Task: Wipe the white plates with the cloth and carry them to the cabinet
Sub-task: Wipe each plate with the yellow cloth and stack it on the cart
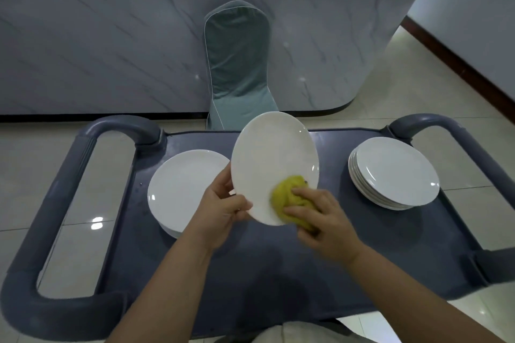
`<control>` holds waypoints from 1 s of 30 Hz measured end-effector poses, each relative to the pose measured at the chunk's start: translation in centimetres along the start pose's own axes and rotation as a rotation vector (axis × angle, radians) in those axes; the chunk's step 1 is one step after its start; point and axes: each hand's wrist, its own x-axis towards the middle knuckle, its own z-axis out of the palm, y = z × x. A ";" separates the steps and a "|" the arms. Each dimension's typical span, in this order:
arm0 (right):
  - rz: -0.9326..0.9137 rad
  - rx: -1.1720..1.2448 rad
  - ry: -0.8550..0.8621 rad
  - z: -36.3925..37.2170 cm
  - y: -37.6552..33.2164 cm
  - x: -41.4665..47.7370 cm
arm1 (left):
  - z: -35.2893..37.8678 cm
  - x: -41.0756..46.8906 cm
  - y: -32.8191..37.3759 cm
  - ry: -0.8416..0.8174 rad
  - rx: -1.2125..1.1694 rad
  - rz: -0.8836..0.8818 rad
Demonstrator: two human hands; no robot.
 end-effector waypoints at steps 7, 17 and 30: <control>0.213 0.100 0.269 0.4 0.1 6.6 | 3.4 0.2 -1.5 -0.064 0.106 -0.002; 0.310 0.037 0.269 -3.1 5.8 2.8 | 5.6 0.5 -1.1 -0.076 0.274 0.020; 0.428 0.205 0.318 -6.3 7.3 -0.6 | 5.8 1.7 1.7 0.383 0.495 0.176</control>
